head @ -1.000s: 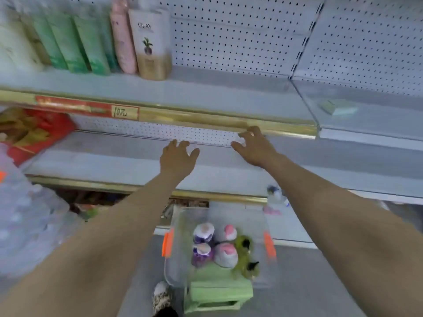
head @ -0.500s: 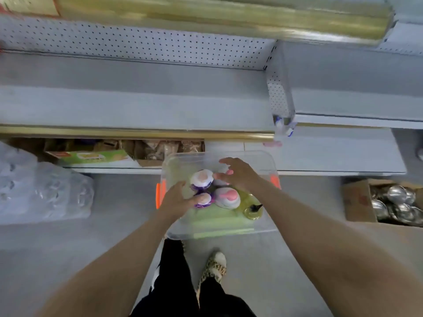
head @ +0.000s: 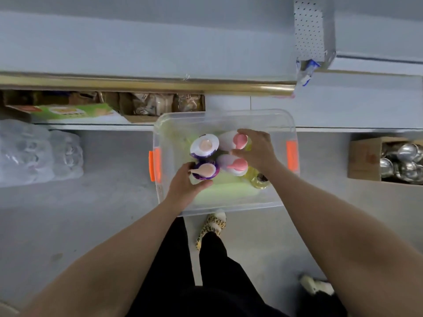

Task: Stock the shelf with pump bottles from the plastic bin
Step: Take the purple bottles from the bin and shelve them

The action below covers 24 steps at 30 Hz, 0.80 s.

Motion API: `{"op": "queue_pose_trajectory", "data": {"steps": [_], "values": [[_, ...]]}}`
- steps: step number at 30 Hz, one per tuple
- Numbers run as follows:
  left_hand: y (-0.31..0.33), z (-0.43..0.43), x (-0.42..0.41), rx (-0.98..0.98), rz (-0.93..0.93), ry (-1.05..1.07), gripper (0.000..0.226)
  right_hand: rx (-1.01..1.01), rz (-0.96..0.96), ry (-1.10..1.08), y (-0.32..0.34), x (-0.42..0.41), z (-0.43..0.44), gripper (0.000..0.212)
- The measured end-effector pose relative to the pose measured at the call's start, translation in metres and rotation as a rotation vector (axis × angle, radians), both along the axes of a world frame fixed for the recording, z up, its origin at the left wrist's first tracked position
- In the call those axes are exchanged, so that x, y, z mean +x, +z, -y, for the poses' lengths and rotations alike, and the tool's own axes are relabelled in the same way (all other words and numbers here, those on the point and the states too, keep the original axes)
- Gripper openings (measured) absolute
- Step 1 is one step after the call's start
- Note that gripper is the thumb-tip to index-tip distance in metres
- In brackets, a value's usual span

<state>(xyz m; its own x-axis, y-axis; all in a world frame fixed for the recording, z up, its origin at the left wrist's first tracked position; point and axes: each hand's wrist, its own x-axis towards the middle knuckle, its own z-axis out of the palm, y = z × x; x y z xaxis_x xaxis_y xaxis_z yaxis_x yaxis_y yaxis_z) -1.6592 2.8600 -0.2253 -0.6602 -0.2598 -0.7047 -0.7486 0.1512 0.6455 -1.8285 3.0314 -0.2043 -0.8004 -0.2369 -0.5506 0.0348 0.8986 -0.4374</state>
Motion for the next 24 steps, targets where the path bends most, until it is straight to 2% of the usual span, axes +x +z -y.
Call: {"op": "queue_pose_trajectory", "data": {"steps": [4, 11, 17, 21, 24], "values": [[-0.005, -0.005, 0.006, 0.013, 0.004, 0.058, 0.065, -0.042, 0.133, -0.008, -0.013, -0.006, -0.013, 0.080], [-0.010, -0.010, 0.009, 0.019, 0.007, 0.087, 0.072, -0.085, 0.123, 0.040, -0.025, -0.014, -0.011, 0.086], [-0.010, -0.014, 0.008, 0.005, -0.001, 0.102, 0.077, -0.185, 0.191, 0.036, -0.021, -0.016, -0.017, 0.089], [-0.010, -0.016, 0.005, -0.016, -0.012, 0.099, 0.075, -0.221, 0.166, 0.020, -0.019, -0.014, -0.020, 0.084], [-0.012, -0.016, 0.006, -0.021, -0.014, 0.103, 0.074, -0.188, 0.122, 0.089, -0.018, -0.013, -0.009, 0.091]]}}
